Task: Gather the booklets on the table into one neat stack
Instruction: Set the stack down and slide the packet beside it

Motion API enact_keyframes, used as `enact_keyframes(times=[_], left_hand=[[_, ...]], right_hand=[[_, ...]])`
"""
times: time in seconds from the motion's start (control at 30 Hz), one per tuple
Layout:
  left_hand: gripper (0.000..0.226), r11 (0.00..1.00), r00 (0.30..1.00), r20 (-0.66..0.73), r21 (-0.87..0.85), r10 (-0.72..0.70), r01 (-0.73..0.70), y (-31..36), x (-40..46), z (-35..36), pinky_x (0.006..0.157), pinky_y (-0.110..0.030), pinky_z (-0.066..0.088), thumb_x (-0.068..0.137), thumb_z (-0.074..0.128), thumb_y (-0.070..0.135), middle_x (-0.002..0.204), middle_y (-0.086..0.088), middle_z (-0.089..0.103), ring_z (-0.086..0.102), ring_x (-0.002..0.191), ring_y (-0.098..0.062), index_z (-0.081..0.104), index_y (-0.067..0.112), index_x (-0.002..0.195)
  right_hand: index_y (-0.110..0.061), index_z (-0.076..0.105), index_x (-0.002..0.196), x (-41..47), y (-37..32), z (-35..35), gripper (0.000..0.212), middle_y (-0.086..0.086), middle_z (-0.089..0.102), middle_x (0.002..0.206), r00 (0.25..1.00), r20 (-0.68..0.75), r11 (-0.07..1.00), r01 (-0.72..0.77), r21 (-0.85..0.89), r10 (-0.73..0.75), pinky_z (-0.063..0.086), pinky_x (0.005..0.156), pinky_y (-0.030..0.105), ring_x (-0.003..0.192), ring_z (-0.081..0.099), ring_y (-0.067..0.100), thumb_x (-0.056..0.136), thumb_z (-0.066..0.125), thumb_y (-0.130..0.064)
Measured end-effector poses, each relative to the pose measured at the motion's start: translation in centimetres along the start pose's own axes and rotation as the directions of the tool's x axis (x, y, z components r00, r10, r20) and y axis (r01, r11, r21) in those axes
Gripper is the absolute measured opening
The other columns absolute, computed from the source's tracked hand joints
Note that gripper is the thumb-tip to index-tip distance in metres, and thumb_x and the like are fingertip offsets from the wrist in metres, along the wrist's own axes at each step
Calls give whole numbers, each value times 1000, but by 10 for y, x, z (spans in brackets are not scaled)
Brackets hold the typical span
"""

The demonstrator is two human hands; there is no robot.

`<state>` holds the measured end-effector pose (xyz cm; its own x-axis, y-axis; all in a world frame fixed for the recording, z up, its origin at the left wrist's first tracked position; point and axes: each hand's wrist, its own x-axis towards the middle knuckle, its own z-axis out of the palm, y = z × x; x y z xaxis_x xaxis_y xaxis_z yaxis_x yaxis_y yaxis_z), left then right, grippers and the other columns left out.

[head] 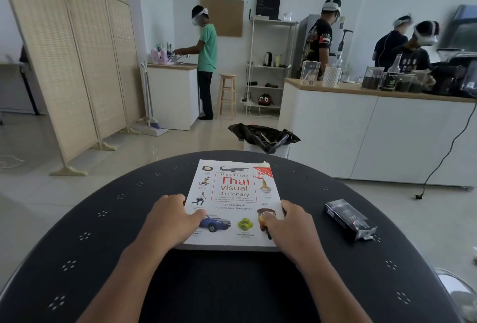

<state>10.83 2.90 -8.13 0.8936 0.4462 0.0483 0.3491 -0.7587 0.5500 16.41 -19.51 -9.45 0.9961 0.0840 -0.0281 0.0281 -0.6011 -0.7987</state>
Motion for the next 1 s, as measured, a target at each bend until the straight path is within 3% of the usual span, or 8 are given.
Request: enact_keyframes(times=[0.2,0.33,0.43,0.53,0.67,0.77,0.83,1.0], left_hand=[[32,1000,999,-38,-16,-16,16,-5,2,-4,76,-35,58,89,68,39,108,-1,74,69,87,-17,73,12,104],[33,997,994,-73,2,-80,80,-17,6,-12,71,-32,52,90,65,38,110,-4,72,67,89,-20,72,11,107],[32,990,984,-115,0,-138,139,-32,9,-21,70,-32,49,91,63,37,108,-7,71,65,92,-24,70,10,107],[27,982,969,-166,-3,-184,186,-47,10,-32,63,-31,44,92,63,33,103,-6,74,65,86,-23,70,9,101],[25,970,943,-224,-50,-245,240,-64,11,-44,65,-32,45,91,64,31,100,-7,75,66,88,-25,72,10,104],[23,964,929,-257,-59,-264,258,-69,11,-46,61,-32,43,92,64,30,98,-8,74,66,85,-24,71,10,103],[21,965,926,-271,-65,-263,255,-70,12,-45,62,-32,45,91,64,28,97,-8,75,66,84,-25,71,10,101],[21,964,924,-277,-59,-266,260,-71,13,-42,60,-32,43,91,63,26,99,-8,75,66,84,-25,71,11,102]], right_hand=[[-24,62,111,1,-3,12,21,3,63,122,999,-30,999,25,-27,-25,39,45,12,85,65,6,92,60,-33],[-24,55,131,1,-16,31,38,3,51,128,998,-38,998,52,-26,-53,30,49,12,77,44,-2,96,60,-35],[-20,52,134,0,-31,51,42,1,38,118,998,-11,997,70,-17,-70,35,54,16,89,54,11,96,61,-36],[-19,55,124,2,-46,72,34,5,41,122,995,22,995,102,-23,-102,46,68,25,100,59,20,95,62,-36],[-15,51,131,2,-60,95,44,2,37,115,990,22,989,139,-44,-138,49,79,29,103,57,19,95,62,-38],[-13,49,133,0,-66,104,47,-8,32,96,985,19,984,169,-63,-169,56,88,34,104,58,20,96,62,-39],[-13,50,131,-2,-67,105,44,-16,24,83,980,23,977,199,-74,-198,57,89,38,106,58,22,97,60,-39],[-12,53,126,-4,-65,102,40,-21,22,82,973,16,971,230,-65,-229,57,89,39,107,58,26,98,59,-40]])
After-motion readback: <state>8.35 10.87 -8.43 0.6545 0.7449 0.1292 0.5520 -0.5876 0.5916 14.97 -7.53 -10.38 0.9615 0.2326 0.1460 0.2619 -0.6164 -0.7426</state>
